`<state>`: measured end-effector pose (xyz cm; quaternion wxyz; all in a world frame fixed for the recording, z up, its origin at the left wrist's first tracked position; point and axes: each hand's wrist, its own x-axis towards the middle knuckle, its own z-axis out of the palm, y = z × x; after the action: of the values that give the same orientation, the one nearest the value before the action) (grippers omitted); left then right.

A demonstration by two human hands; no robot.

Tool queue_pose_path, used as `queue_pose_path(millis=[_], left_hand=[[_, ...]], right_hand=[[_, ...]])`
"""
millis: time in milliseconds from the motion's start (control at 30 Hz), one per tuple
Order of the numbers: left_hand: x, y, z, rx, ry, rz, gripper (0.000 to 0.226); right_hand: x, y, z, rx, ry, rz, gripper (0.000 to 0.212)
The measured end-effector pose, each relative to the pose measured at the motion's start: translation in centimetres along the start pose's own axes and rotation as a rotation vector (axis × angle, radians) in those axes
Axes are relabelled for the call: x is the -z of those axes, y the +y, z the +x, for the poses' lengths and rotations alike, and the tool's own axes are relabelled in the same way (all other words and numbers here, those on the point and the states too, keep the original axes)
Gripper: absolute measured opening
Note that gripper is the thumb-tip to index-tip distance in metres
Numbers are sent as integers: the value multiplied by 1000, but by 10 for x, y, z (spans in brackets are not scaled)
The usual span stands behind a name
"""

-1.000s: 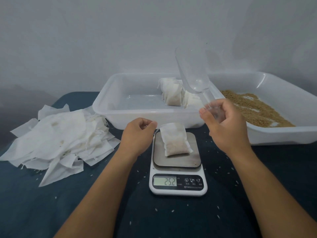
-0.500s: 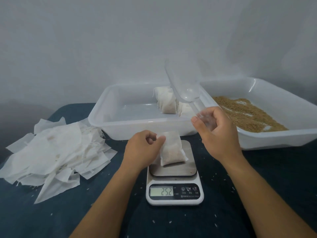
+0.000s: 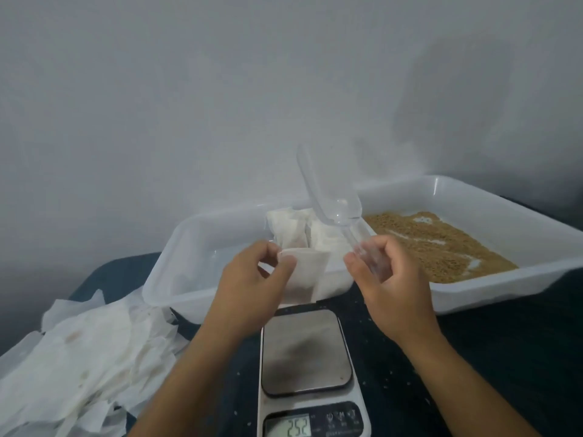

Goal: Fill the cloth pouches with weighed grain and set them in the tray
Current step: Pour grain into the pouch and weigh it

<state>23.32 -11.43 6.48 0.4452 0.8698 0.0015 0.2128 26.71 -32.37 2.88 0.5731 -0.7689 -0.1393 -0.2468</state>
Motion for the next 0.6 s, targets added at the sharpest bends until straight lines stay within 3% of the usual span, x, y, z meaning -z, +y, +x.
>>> queue_pose_path(millis=[167,600], left_hand=[[10,15,59,46,40,75,18],[-30,-40,149,311,-142,26,15]], right_hand=[[2,-2,2,13,28,19,17],[1,-3,2,-14,15,83,15]])
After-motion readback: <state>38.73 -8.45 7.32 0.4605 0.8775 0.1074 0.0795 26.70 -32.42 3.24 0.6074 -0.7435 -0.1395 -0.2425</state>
